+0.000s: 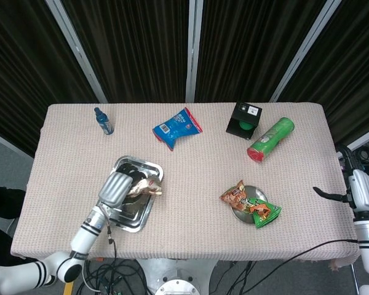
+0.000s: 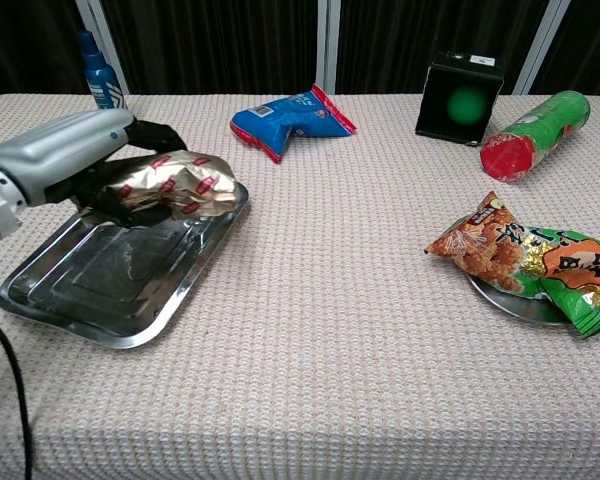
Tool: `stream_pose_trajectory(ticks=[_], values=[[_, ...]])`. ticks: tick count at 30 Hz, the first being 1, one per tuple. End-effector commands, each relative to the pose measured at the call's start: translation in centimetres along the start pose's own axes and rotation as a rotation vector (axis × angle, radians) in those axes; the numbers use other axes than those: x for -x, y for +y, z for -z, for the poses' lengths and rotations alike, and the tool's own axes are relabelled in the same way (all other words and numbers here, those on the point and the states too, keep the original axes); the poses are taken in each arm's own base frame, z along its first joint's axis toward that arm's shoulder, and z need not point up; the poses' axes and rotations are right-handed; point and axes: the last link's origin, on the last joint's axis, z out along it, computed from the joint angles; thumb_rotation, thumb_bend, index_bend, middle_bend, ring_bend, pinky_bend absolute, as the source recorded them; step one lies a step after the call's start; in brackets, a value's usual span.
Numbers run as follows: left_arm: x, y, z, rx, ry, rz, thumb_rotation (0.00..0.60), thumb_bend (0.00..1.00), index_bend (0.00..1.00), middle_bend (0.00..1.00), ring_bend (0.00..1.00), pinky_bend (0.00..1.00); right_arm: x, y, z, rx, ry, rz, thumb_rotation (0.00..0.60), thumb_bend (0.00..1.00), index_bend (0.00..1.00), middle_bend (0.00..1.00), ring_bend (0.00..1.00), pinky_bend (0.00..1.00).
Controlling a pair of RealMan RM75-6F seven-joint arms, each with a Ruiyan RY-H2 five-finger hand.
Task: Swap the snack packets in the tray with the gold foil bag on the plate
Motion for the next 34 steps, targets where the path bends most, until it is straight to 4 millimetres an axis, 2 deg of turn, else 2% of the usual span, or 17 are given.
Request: stream_pose_trajectory(ticks=[1, 3, 7, 10, 12, 17, 22, 27, 31, 34], values=[[0.2, -3.4, 0.8, -0.061, -0.041, -0.038, 0.600, 0.36, 0.46, 0.51, 0.23, 0.17, 0.3, -0.2, -0.1, -0.002, -0.006, 0.003, 0.600, 0.00, 0.00, 0.01, 0.00, 0.00], [0.3, -4.6, 1.2, -0.077, -0.057, -0.055, 0.600, 0.31, 0.37, 0.42, 0.18, 0.15, 0.4, -0.2, -0.2, -0.001, -0.007, 0.007, 0.600, 0.00, 0.00, 0.01, 0.00, 0.00], [-0.5, -6.3, 2.4, -0.100, -0.062, -0.029, 0.600, 0.16, 0.14, 0.16, 0.05, 0.09, 0.3, -0.3, -0.2, 0.000, 0.002, 0.010, 0.600, 0.00, 0.00, 0.01, 0.00, 0.00], [-1.9, -7.1, 4.0, -0.127, -0.054, 0.007, 0.600, 0.13, 0.10, 0.09, 0.02, 0.08, 0.1, -0.3, -0.2, -0.002, 0.012, 0.012, 0.600, 0.00, 0.00, 0.01, 0.00, 0.00], [-3.0, -7.3, 5.5, -0.145, -0.041, 0.029, 0.600, 0.11, 0.10, 0.08, 0.00, 0.09, 0.0, -0.3, -0.2, -0.003, 0.015, 0.012, 0.600, 0.00, 0.00, 0.01, 0.00, 0.00], [-5.9, -8.5, 10.9, -0.225, 0.029, 0.026, 0.600, 0.08, 0.10, 0.07, 0.00, 0.10, -0.1, -0.5, 0.2, -0.020, 0.009, 0.017, 0.600, 0.00, 0.00, 0.01, 0.00, 0.00], [-8.2, -10.9, 15.9, -0.362, 0.101, -0.045, 0.600, 0.08, 0.10, 0.07, 0.00, 0.10, 0.5, 0.2, 2.4, -0.040, 0.012, 0.144, 0.600, 0.00, 0.00, 0.00, 0.00, 0.00], [-8.2, -12.1, 19.2, -0.413, 0.111, -0.091, 0.600, 0.08, 0.10, 0.09, 0.00, 0.10, 2.4, 2.0, 6.3, -0.042, 0.051, 0.344, 0.600, 0.00, 0.00, 0.00, 0.00, 0.00], [-7.1, -12.1, 21.3, -0.400, 0.129, -0.164, 0.600, 0.08, 0.10, 0.09, 0.00, 0.10, 4.6, 3.3, 9.9, -0.060, 0.053, 0.385, 0.600, 0.00, 0.00, 0.00, 0.00, 0.00], [-6.7, -12.1, 22.1, -0.402, 0.161, -0.147, 0.600, 0.08, 0.10, 0.09, 0.00, 0.10, 5.3, 3.9, 11.1, -0.072, 0.042, 0.436, 0.600, 0.00, 0.00, 0.00, 0.00, 0.00]])
